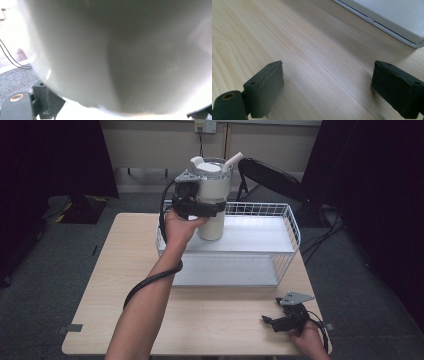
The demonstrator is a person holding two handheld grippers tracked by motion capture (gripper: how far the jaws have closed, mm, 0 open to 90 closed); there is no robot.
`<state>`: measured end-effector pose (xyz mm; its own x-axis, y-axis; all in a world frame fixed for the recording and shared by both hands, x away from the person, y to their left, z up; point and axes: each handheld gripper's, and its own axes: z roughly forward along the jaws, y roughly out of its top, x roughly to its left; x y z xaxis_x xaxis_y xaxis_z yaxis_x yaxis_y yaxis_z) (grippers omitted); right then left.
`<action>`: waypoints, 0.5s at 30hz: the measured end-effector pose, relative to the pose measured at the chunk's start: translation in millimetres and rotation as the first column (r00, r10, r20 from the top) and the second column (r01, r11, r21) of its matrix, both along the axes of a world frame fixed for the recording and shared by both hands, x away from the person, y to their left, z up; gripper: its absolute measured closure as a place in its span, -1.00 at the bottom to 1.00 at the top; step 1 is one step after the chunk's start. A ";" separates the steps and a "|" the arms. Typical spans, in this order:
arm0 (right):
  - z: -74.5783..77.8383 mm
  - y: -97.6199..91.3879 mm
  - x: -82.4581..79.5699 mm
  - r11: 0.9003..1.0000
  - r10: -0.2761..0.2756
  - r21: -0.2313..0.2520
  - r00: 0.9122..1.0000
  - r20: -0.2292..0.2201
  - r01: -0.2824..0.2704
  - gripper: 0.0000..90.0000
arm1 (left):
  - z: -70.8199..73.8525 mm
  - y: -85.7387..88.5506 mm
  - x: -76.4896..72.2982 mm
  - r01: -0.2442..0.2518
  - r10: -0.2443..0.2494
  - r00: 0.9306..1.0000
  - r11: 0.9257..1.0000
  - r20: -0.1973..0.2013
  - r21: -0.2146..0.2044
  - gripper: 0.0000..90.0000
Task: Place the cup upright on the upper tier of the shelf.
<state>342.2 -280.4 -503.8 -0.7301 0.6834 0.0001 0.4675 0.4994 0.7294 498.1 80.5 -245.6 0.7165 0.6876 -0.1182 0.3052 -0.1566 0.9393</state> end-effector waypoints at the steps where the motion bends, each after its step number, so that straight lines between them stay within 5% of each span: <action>1: 0.0 0.0 0.0 1.000 0.000 0.000 1.000 0.000 0.000 -0.78 | -0.3 0.1 -0.3 0.003 -0.003 1.000 1.000 0.004 0.001 -0.77; 15: -0.1 0.2 -0.2 1.000 -0.003 0.001 1.000 0.001 0.003 -0.78 | -5.7 2.9 -9.7 0.044 -0.046 0.996 0.999 0.071 0.028 -0.78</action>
<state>341.9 -280.2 -503.9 -0.7284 0.6852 -0.0001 0.4679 0.4974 0.7305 488.4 83.5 -251.3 0.7524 0.6570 -0.0478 0.2299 -0.1939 0.9537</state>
